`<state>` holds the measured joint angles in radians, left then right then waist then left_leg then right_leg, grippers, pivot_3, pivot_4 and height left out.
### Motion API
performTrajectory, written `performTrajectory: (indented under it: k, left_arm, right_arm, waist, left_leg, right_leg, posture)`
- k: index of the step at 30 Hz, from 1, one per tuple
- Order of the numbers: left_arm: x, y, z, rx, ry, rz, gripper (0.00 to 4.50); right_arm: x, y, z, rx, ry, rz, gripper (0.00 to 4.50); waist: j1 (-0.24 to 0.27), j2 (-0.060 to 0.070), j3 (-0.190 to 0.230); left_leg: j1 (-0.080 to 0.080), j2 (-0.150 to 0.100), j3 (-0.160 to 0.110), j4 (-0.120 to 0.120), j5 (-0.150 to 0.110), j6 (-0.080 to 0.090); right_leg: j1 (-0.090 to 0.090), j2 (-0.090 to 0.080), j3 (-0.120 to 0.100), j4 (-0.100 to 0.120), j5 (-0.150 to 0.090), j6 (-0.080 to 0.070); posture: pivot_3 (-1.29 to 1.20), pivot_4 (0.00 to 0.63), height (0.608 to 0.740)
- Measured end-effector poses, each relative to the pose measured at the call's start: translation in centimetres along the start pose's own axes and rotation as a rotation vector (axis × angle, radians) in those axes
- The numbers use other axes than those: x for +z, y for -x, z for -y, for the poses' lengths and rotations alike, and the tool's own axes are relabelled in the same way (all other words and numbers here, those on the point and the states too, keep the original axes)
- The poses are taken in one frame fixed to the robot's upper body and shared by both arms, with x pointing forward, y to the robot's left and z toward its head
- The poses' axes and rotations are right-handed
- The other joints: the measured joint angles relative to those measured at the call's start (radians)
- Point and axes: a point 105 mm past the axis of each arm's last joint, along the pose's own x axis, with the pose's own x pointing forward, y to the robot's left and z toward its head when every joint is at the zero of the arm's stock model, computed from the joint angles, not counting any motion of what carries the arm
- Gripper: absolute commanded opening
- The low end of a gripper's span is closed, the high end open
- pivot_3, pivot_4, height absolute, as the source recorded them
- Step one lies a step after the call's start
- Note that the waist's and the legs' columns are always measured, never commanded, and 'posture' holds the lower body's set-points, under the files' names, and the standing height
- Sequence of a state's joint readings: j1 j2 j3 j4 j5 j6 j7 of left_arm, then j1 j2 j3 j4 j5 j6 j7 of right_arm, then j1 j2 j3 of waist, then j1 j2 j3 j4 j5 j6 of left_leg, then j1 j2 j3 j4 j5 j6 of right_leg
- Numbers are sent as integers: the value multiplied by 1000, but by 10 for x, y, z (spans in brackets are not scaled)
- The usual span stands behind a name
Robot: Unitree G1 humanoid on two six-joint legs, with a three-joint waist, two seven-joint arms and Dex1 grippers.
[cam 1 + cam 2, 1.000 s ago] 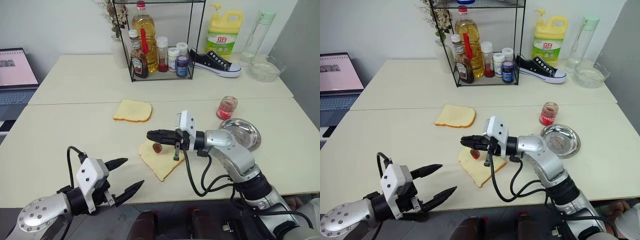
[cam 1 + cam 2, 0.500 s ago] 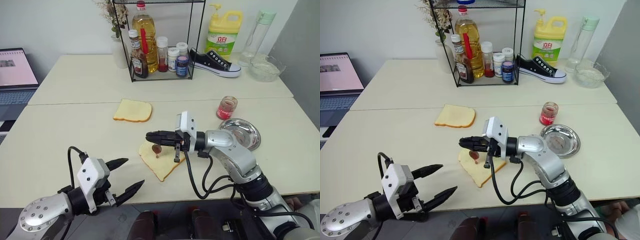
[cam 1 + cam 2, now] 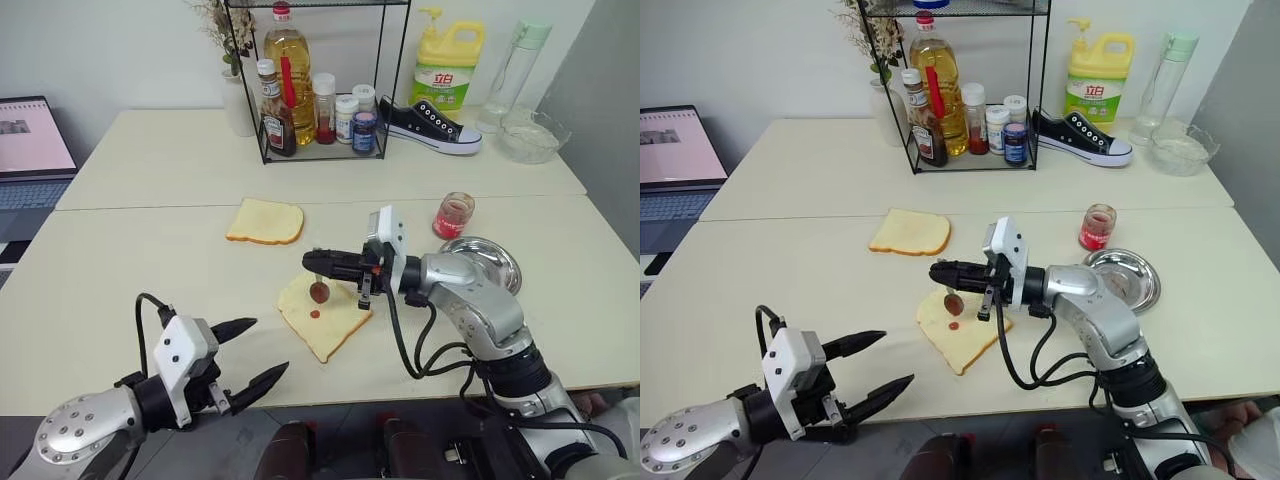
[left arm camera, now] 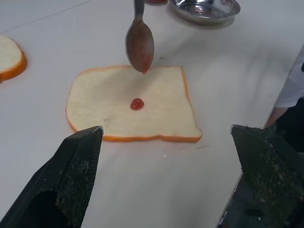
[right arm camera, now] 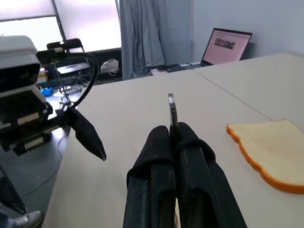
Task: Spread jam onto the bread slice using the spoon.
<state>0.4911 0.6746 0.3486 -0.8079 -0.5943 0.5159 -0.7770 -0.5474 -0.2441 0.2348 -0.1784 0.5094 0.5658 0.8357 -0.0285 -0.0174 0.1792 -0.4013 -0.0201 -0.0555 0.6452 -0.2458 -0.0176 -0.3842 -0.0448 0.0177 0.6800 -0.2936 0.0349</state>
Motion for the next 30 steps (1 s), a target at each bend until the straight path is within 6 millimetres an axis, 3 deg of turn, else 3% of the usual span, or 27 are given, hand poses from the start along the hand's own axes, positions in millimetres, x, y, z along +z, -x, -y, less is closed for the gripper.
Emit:
performTrajectory:
  k: [5, 16, 30]
  left_arm:
    - [-11, 11, -1, 17, 50, -34, 4500]
    - [-18, 15, -2, 22, 62, -50, 4500]
    - [-20, 15, -7, 37, 53, -51, 4500]
  right_arm:
    - [-7, -2, 13, -51, -210, 13, 37]
    - [-56, 6, 51, -216, -624, -20, 37]
    - [-59, -10, 52, -198, -729, 26, 37]
  waist:
    - [0, 0, 0]
    - [-1, 0, 0]
    - [-3, 0, 0]
  left_leg:
    - [0, 0, 0, 0, 0, 0]
    - [0, 0, 1, -1, 0, 0]
    - [0, 0, 1, -1, 0, 0]
  right_leg:
    - [0, 0, 0, 0, 0, 0]
    - [0, 0, 0, 0, 0, -1]
    - [-1, 0, 0, 0, 0, -1]
  posture:
    - [0, 150, 740]
    - [0, 150, 740]
    - [0, 150, 740]
